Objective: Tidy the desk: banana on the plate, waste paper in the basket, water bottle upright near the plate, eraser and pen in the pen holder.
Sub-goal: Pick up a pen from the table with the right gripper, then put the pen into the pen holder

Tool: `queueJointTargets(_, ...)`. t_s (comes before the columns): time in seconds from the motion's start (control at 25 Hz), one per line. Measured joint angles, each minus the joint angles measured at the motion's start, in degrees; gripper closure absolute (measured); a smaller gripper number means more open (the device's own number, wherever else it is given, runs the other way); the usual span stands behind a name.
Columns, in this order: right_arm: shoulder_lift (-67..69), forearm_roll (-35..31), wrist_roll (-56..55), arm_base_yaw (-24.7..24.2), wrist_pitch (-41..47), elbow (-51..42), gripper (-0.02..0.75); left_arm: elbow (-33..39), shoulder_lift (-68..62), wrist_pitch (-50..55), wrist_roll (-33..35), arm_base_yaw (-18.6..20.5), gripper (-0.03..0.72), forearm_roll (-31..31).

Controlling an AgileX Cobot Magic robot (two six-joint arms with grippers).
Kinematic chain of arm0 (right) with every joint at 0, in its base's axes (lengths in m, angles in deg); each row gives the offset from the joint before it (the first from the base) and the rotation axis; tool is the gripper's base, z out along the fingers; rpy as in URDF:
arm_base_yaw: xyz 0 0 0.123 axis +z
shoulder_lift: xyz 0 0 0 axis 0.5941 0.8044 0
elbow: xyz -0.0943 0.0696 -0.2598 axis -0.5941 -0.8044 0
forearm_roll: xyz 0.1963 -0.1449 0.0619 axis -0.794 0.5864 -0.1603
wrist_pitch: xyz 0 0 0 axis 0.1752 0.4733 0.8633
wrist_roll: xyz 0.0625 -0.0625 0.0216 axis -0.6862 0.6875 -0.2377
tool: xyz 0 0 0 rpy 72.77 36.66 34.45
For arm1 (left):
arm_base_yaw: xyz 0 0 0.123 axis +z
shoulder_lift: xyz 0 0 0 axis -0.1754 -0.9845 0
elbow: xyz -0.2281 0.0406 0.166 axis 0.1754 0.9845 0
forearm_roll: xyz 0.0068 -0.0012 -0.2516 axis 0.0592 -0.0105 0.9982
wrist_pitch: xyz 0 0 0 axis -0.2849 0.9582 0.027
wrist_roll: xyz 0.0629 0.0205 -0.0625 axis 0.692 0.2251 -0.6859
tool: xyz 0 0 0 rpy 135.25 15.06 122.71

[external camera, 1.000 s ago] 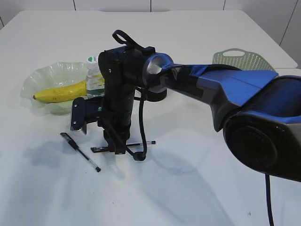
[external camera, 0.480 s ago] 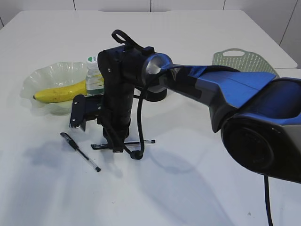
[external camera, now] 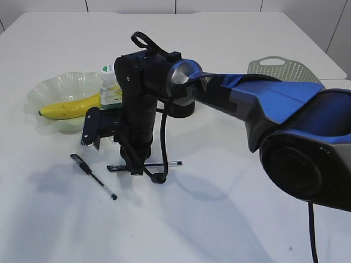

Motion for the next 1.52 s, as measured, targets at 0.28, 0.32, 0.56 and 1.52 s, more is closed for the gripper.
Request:
queueJointTargets(0.28,-1.97,-0.42,-0.59,0.00,0.00,0.00,0.685,0.00,0.00,0.00,0.00,0.00,0.300,0.00)
queueJointTargets(0.32,-2.35,-0.76,-0.73,0.00,0.09,0.00,0.685,0.00,0.00,0.00,0.00,0.00,0.300,0.00)
queueJointTargets(0.56,-4.76,-1.75,-2.20,0.00,0.09,-0.58,0.685,0.00,0.00,0.10,0.00,0.00,0.300,0.00)
queueJointTargets(1.52,-17.09,2.00,-4.95,-8.79,0.67,-4.36,0.688,0.00,0.00,0.20,0.00,0.00,0.301,0.00)
